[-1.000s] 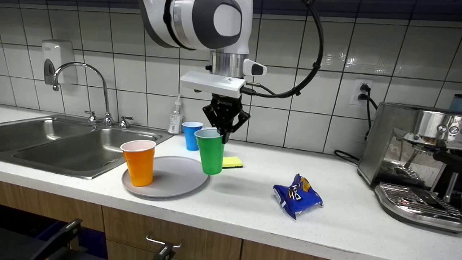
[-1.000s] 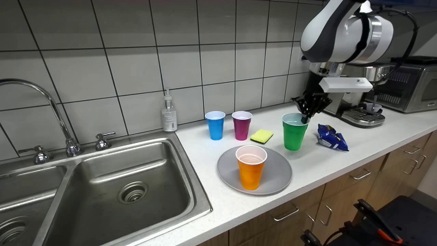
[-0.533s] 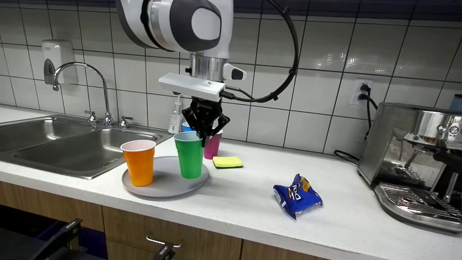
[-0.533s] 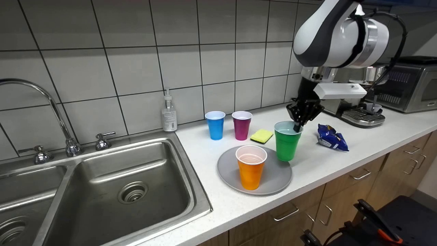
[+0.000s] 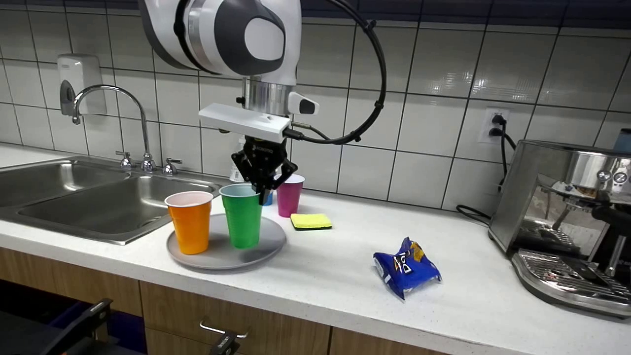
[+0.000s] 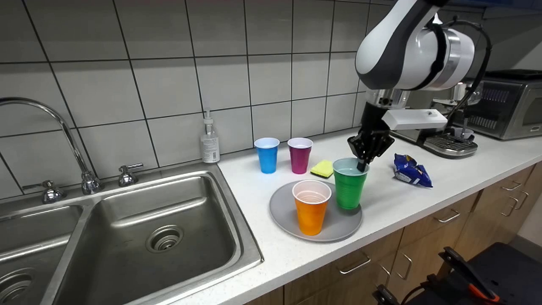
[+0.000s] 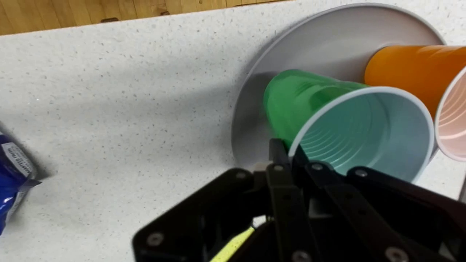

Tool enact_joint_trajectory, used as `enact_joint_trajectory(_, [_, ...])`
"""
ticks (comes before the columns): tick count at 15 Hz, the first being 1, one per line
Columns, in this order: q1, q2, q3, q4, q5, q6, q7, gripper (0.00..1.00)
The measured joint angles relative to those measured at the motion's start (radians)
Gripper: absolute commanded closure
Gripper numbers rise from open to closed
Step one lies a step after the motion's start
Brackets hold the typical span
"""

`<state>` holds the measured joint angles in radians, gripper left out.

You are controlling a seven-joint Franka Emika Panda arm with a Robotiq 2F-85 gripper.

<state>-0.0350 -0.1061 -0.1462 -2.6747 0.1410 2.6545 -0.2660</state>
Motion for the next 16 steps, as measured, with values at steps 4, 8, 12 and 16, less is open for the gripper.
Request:
enact_joint_trajectory(4, [0.01, 0.002, 0.008, -0.016, 0.011, 0.0, 0.0, 0.99])
enact_joint_trajectory(8, [0.013, 0.009, 0.013, -0.02, 0.033, 0.003, 0.0, 0.99])
enact_joint_trajectory(12, [0.013, 0.019, 0.017, -0.02, 0.04, 0.012, 0.0, 0.99])
enact_joint_trajectory(16, [0.013, 0.041, 0.018, -0.02, 0.042, 0.037, 0.0, 0.99])
